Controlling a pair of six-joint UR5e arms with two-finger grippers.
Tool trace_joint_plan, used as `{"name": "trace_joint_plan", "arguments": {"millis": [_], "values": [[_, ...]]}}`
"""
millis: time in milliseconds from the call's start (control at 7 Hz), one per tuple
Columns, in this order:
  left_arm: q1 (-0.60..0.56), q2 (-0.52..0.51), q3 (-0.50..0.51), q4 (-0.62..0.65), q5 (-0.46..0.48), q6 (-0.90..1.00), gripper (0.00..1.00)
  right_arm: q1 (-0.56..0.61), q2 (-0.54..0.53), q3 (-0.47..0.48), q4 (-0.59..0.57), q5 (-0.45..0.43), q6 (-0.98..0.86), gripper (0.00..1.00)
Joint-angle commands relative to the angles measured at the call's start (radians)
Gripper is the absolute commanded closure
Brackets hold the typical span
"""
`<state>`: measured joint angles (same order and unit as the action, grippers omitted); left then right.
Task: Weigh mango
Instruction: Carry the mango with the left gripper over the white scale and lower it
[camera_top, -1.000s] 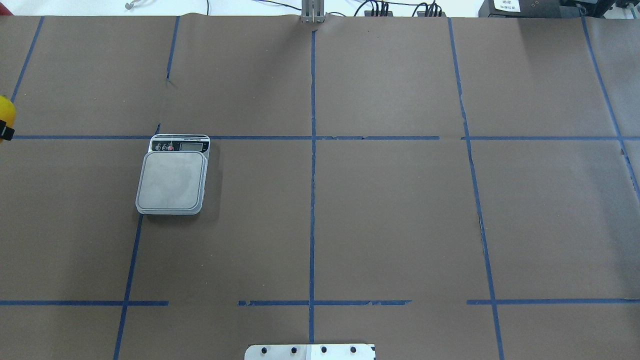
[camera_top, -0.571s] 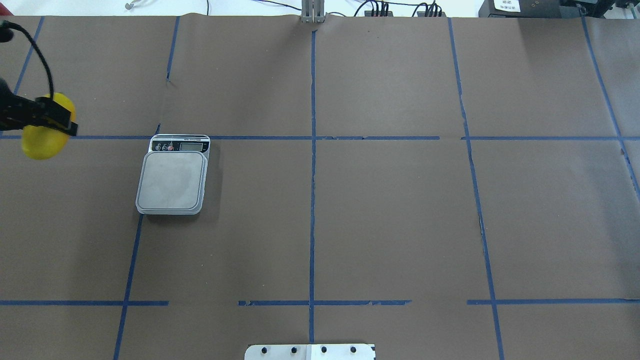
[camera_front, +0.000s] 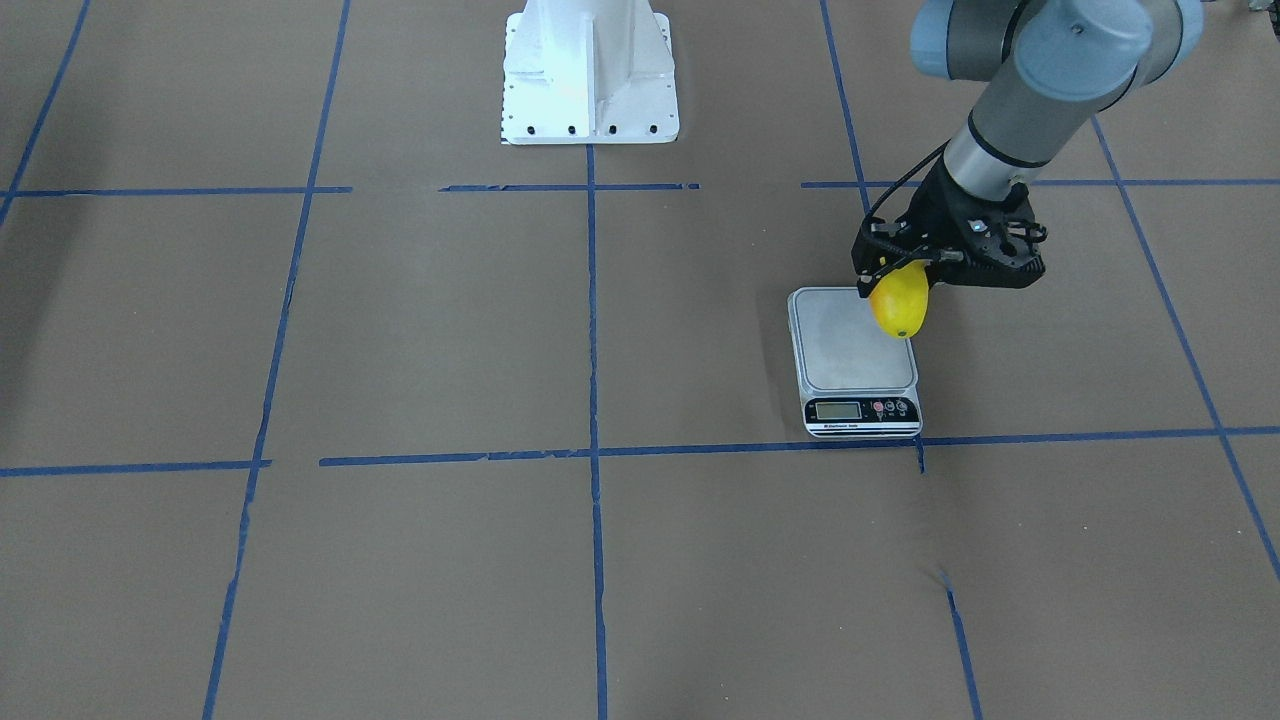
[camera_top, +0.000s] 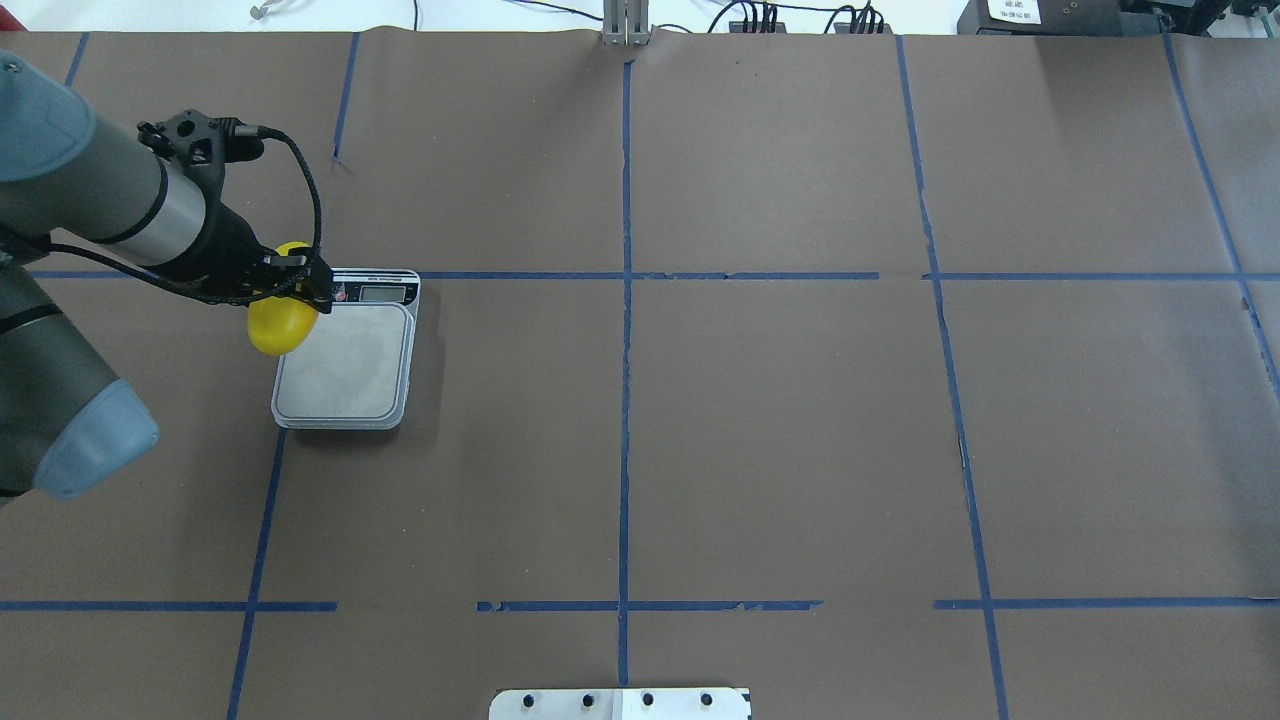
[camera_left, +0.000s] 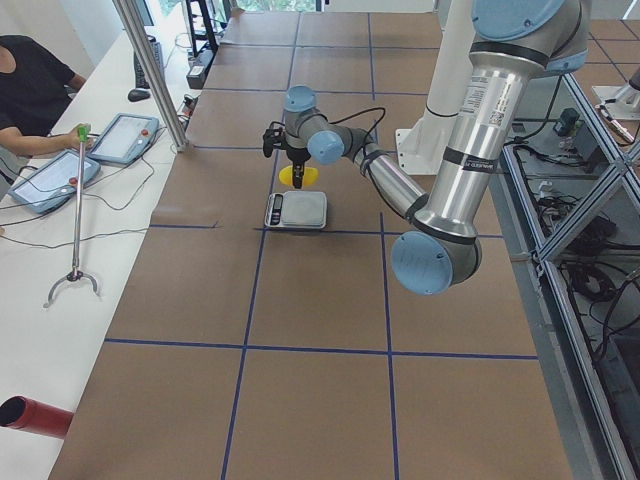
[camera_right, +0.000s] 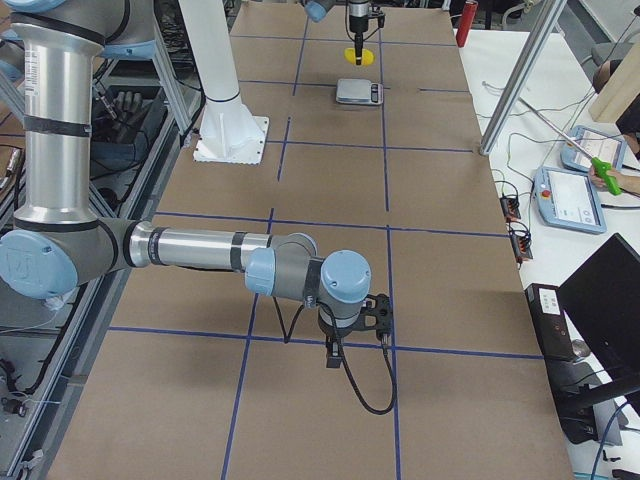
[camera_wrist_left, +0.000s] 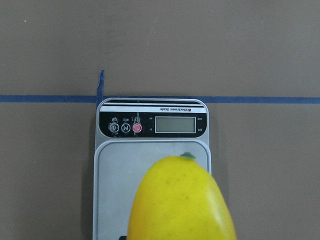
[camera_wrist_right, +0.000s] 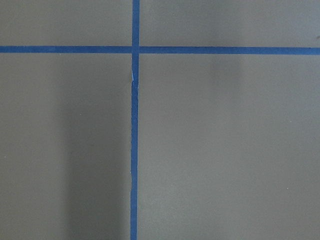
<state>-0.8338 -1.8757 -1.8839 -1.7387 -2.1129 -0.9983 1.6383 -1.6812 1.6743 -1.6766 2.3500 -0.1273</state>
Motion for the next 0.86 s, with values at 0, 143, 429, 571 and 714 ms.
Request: {"name": "trace_joint_plan", "arguments": {"millis": [0, 143, 429, 571, 714], "values": [[0.048, -0.008, 0.124, -0.143, 0.052, -0.039, 1.00, 0.000, 0.000, -0.001, 0.000, 0.000, 0.000, 0.00], [0.074, -0.010, 0.155, -0.150, 0.054, -0.039, 1.00, 0.000, 0.000, 0.001, 0.000, 0.000, 0.000, 0.00], [0.087, -0.008, 0.164, -0.168, 0.060, -0.037, 1.00, 0.000, 0.000, -0.001, 0.000, 0.000, -0.002, 0.00], [0.087, -0.008, 0.163, -0.168, 0.060, -0.036, 0.63, 0.000, 0.000, 0.001, 0.000, 0.000, 0.000, 0.00], [0.087, -0.007, 0.163, -0.168, 0.065, -0.037, 0.01, 0.000, 0.000, -0.001, 0.000, 0.000, 0.000, 0.00]]}}
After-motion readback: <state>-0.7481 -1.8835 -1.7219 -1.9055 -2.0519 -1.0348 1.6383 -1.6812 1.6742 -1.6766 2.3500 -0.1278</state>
